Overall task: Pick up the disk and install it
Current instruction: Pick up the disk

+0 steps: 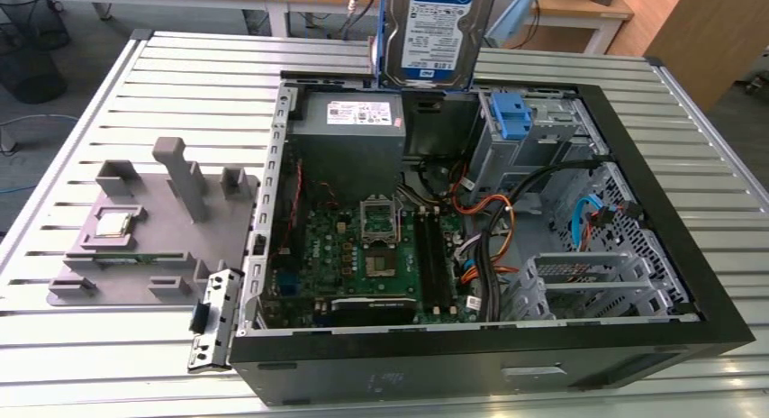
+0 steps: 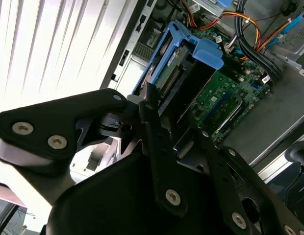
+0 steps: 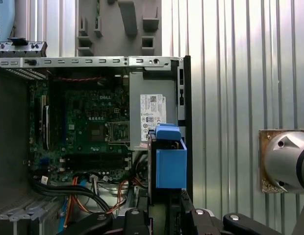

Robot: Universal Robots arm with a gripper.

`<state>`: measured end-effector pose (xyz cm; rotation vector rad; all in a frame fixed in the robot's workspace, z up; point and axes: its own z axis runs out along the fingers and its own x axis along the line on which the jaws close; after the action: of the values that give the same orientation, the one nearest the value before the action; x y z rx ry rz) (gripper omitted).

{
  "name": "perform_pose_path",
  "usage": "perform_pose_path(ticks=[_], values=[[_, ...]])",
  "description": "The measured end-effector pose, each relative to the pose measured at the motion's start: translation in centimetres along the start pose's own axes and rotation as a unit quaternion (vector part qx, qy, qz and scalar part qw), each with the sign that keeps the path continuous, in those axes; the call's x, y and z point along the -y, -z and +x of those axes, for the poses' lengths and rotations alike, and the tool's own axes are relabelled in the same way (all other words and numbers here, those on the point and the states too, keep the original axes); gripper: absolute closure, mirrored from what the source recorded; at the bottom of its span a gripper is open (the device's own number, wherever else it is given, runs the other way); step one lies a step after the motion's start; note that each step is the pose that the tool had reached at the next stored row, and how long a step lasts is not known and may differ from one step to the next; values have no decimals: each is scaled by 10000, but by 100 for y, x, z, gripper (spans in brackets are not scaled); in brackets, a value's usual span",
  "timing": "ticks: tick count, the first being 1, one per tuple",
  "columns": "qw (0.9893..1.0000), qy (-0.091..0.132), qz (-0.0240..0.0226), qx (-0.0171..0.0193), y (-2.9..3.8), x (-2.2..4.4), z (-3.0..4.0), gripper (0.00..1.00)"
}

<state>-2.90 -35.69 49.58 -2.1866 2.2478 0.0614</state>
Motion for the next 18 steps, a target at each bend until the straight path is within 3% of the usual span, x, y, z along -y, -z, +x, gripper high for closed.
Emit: perform_pose_path(ticks=[7,18], values=[[10000,0,0,-1,2,42,20,65],[10000,0,0,0,5,93,131,65]])
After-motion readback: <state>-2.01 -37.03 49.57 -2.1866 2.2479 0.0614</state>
